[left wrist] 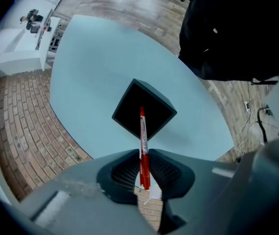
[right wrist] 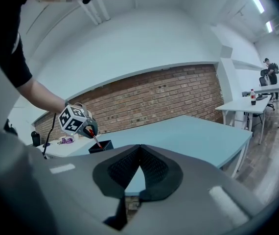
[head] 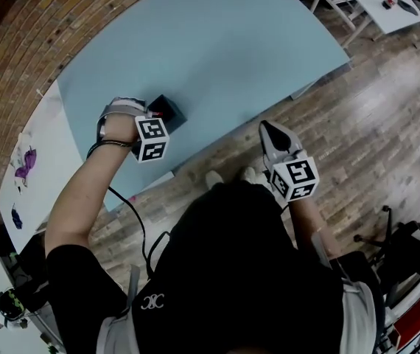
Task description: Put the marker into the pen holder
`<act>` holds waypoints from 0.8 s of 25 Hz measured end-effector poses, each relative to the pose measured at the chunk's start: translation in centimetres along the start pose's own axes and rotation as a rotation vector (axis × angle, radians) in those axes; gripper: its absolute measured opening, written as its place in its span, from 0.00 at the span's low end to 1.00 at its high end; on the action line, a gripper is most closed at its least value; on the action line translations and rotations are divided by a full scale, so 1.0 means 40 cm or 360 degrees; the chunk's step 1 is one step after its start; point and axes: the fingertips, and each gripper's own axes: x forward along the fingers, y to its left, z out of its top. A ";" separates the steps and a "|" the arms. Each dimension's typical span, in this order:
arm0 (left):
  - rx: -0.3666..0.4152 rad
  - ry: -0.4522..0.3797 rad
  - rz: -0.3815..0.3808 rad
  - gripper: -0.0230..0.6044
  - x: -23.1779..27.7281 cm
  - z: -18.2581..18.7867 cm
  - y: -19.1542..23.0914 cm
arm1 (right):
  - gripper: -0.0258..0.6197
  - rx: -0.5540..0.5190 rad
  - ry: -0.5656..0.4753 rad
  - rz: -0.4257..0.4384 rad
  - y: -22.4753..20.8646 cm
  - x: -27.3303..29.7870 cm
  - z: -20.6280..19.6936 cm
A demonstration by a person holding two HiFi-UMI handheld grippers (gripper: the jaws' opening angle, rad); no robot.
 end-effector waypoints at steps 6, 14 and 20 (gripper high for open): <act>0.0099 0.0022 -0.0064 0.14 0.013 0.046 0.012 | 0.05 0.0020 0.0030 -0.0075 -0.070 -0.043 -0.036; 0.0105 -0.0015 -0.0140 0.23 0.027 0.063 0.002 | 0.05 0.0083 0.0058 -0.0147 -0.096 -0.064 -0.073; -0.0030 -0.0099 -0.0168 0.29 0.016 0.061 0.008 | 0.05 0.0108 0.0052 -0.0117 -0.096 -0.056 -0.060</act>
